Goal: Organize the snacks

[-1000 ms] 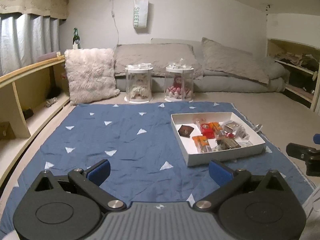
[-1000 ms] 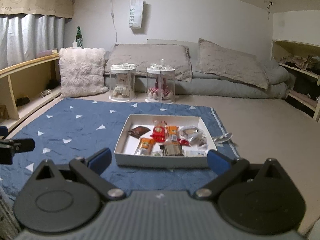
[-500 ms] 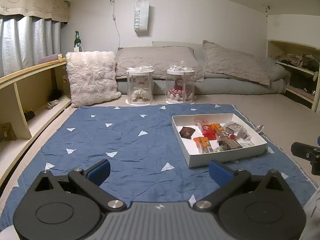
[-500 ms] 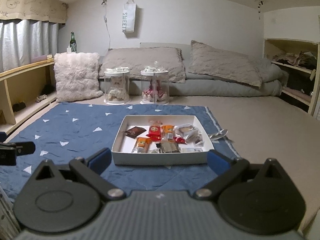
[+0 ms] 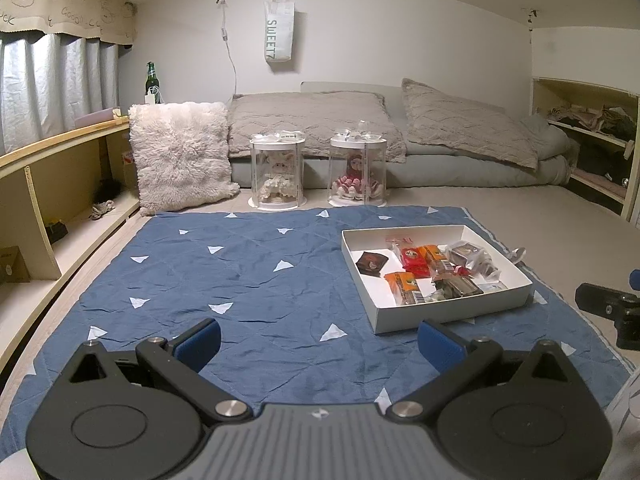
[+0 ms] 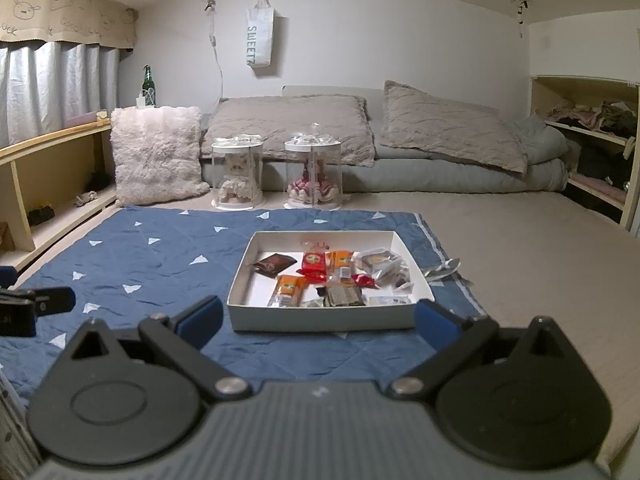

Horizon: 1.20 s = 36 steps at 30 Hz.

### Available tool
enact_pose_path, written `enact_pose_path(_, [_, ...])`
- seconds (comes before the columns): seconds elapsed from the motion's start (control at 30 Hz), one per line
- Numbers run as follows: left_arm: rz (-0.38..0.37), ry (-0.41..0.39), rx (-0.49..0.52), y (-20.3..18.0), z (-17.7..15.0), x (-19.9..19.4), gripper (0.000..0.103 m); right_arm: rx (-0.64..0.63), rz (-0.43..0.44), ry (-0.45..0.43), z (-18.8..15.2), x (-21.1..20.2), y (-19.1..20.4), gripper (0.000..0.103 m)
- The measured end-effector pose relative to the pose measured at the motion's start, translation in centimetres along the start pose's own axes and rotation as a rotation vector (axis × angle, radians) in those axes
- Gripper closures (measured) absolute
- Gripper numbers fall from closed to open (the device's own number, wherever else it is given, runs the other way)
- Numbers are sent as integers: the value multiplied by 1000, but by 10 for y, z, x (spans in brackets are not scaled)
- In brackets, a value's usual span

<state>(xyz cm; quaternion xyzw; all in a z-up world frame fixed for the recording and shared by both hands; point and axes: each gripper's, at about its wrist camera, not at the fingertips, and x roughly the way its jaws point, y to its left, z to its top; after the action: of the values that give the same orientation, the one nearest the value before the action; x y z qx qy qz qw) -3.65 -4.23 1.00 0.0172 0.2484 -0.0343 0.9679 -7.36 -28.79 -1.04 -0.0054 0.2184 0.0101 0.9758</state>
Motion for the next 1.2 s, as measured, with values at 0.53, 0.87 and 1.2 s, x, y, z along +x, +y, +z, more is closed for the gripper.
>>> enact_pose_path(0.53, [1, 1, 2, 0, 0, 0, 0, 1, 5, 6, -1, 2, 5, 1])
enact_pose_path(0.87, [1, 2, 3, 0, 0, 0, 0, 2, 8, 6, -1, 4, 6, 1])
enact_pose_path(1.2, [2, 3, 3, 0, 0, 1, 0, 1, 10, 6, -2, 4, 6, 1])
